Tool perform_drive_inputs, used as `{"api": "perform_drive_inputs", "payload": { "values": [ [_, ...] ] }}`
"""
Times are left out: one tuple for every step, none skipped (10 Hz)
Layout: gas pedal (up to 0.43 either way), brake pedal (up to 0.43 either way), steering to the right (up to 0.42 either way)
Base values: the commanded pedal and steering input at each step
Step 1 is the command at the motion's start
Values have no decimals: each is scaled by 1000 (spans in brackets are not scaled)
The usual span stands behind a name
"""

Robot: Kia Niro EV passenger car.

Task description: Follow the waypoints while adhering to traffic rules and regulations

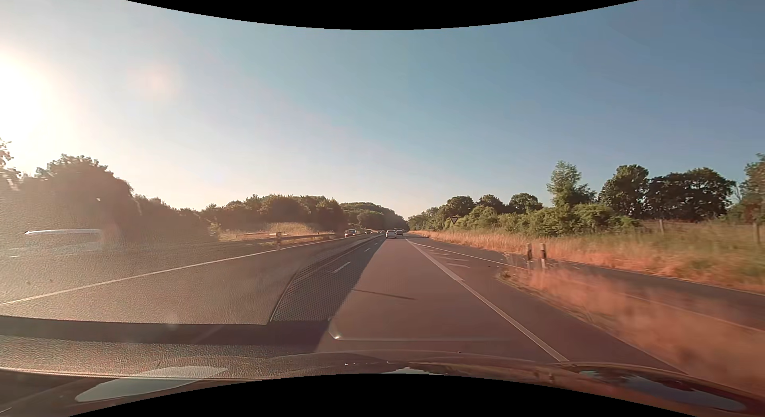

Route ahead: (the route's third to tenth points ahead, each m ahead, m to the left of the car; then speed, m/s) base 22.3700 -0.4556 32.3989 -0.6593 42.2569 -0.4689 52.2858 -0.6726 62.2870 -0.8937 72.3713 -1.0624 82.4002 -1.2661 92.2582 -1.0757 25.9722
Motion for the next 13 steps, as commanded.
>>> {"api": "perform_drive_inputs", "payload": {
  "values": [
    [350,0,4],
    [339,0,3],
    [339,0,3],
    [339,0,3],
    [339,0,3],
    [339,0,2],
    [339,0,2],
    [339,0,1],
    [339,0,1],
    [339,0,1],
    [339,0,1],
    [339,0,1],
    [339,0,0]
  ]
}}
